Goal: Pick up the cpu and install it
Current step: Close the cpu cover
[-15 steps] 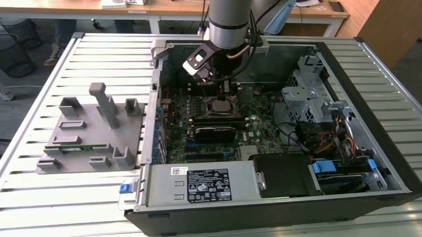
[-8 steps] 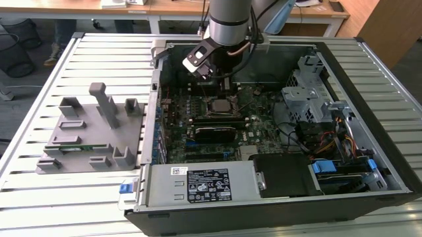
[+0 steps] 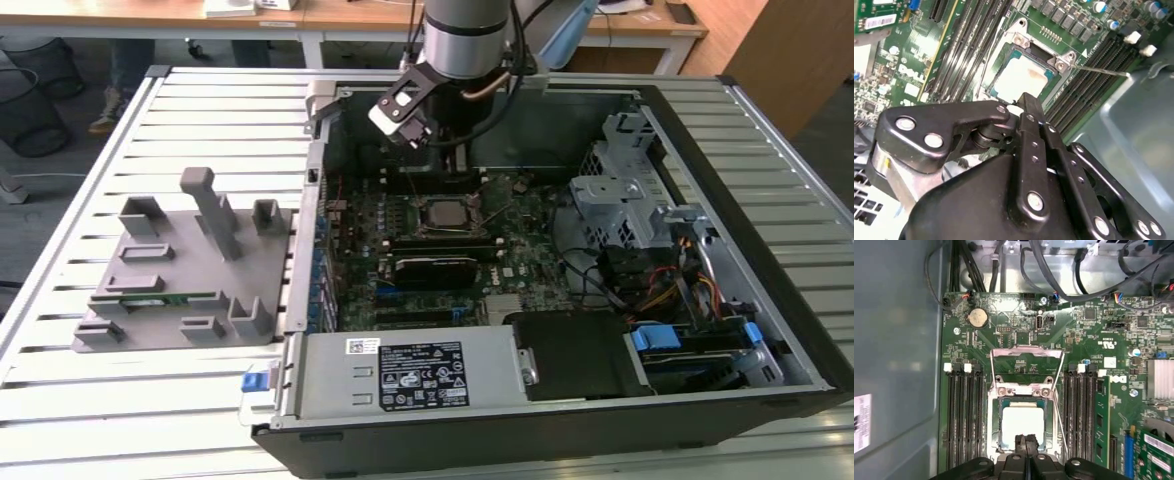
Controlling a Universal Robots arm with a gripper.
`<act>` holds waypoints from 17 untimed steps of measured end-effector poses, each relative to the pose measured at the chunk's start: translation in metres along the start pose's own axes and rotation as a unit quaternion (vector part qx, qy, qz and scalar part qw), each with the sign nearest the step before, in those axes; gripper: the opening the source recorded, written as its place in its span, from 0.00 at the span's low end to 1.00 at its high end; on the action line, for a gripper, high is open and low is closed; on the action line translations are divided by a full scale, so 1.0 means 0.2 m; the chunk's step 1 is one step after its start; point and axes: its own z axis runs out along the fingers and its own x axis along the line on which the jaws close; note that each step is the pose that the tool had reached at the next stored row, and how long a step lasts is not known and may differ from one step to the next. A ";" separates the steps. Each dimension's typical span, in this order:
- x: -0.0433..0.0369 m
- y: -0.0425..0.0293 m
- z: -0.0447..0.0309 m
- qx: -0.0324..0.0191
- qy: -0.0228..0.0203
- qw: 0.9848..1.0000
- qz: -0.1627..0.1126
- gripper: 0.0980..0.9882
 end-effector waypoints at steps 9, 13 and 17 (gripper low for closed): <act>-0.001 0.003 -0.144 0.000 0.000 1.000 0.000 0.01; -0.045 0.003 -0.144 0.000 0.000 1.000 0.000 0.01; -0.062 0.023 -0.142 0.000 0.000 1.000 0.000 0.01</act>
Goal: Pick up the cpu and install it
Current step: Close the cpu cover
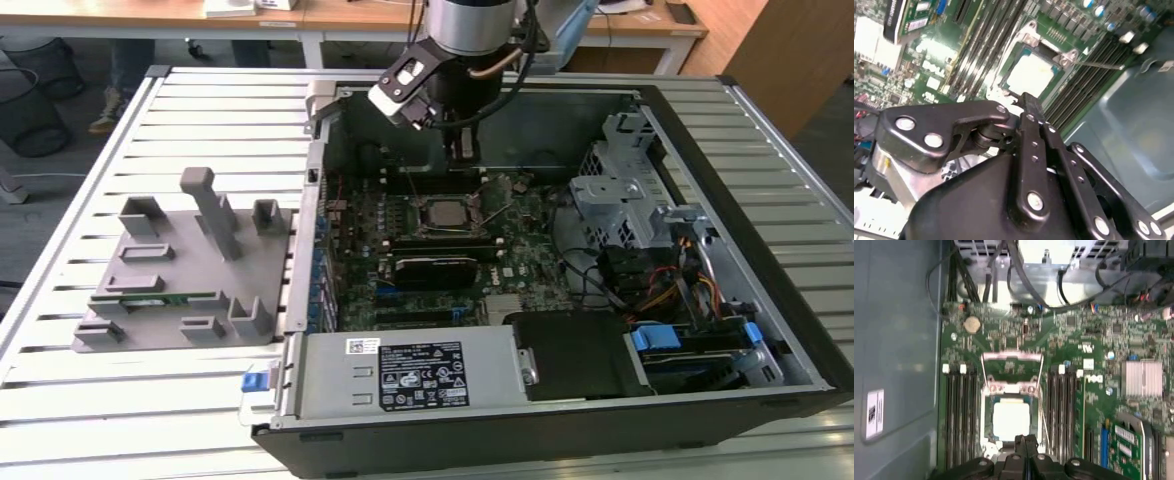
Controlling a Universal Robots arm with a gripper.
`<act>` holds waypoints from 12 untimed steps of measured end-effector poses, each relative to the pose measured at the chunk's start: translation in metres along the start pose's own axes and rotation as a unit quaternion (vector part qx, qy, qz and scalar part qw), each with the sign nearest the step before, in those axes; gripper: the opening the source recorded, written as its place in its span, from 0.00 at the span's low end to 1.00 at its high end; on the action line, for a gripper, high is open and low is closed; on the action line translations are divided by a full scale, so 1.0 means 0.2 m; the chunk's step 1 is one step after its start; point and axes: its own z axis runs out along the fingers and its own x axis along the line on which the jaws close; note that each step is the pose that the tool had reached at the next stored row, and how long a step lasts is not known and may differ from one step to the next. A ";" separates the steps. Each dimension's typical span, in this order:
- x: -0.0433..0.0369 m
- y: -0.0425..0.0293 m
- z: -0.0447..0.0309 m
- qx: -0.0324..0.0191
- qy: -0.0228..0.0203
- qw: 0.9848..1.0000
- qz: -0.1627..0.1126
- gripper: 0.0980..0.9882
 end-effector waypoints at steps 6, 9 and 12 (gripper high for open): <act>-0.001 0.127 0.009 0.001 0.000 1.000 0.000 0.01; -0.001 0.166 0.013 0.001 0.000 1.000 0.000 0.01; -0.001 0.192 0.022 0.001 0.000 1.000 -0.002 0.01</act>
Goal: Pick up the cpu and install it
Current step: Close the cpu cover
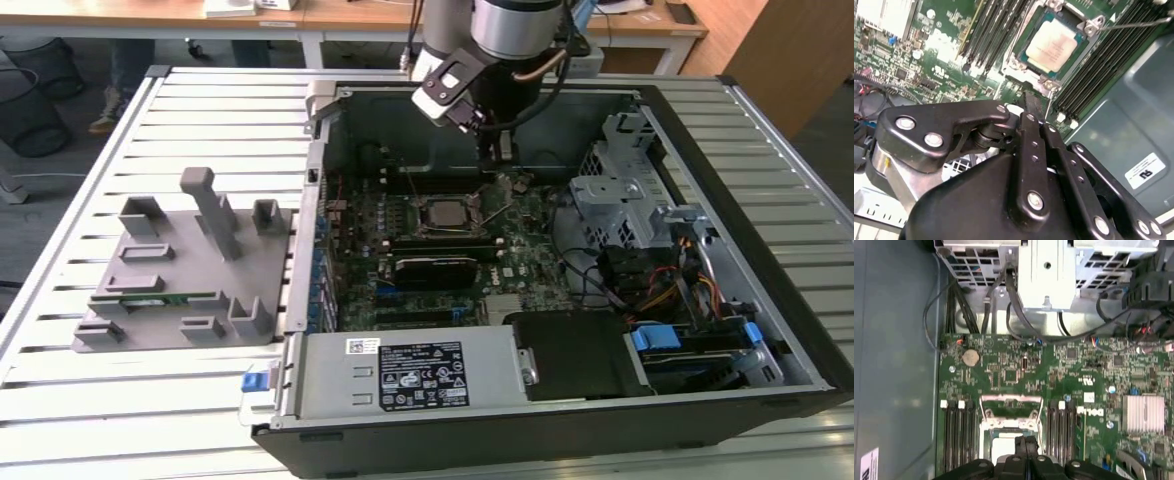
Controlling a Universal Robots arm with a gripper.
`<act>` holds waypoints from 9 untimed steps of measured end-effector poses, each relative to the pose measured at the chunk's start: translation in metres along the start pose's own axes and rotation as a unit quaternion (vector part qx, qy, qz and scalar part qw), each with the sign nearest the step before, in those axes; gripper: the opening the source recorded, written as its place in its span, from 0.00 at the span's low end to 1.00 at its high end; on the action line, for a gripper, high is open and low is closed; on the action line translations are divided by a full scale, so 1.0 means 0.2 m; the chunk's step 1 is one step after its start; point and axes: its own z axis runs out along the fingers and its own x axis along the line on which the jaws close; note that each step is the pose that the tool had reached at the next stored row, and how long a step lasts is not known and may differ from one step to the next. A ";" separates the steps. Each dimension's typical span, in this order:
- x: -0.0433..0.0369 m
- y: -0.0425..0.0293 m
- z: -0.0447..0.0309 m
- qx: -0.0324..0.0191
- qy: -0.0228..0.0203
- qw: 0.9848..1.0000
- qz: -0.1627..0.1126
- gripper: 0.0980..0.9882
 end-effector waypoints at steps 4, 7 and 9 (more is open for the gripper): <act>0.003 0.025 0.013 0.000 0.000 1.000 -0.007 0.01; 0.015 0.056 0.023 0.000 0.000 1.000 -0.007 0.01; 0.025 0.069 0.029 0.000 -0.001 1.000 -0.007 0.01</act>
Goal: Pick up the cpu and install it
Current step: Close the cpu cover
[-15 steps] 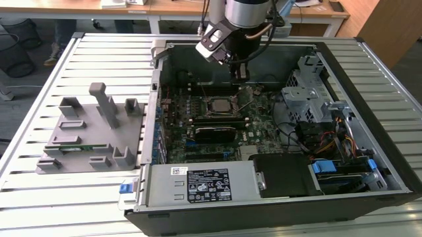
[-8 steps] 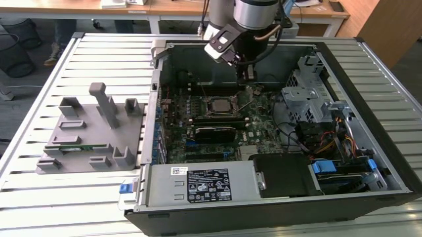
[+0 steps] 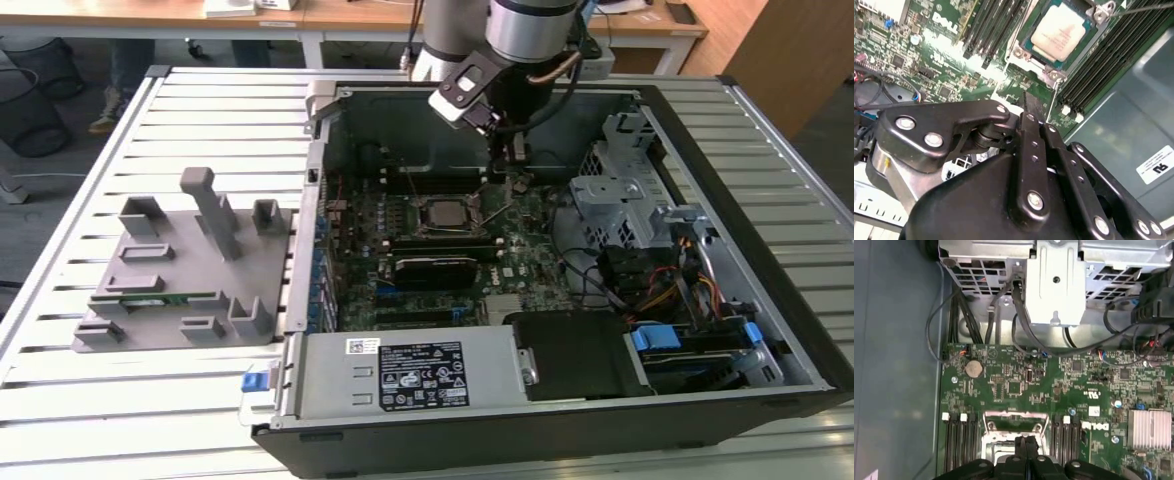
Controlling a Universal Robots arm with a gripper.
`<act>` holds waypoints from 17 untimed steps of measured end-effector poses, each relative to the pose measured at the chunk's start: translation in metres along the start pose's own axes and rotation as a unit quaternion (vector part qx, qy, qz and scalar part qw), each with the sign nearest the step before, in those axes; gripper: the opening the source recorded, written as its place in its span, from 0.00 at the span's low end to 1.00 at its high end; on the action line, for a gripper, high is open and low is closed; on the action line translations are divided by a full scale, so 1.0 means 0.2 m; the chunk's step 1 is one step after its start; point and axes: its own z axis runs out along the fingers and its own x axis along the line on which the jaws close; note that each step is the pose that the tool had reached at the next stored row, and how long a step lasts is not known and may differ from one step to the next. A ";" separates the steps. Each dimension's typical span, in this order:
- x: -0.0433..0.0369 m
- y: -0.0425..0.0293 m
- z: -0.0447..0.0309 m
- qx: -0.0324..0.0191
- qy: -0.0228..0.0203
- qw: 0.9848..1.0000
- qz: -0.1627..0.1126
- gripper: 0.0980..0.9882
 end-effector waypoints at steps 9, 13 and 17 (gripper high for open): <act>0.022 0.067 0.018 0.000 0.000 1.000 0.000 0.01; 0.027 0.101 0.028 0.000 -0.001 1.000 0.000 0.01; 0.029 0.122 0.038 0.000 -0.001 1.000 0.000 0.01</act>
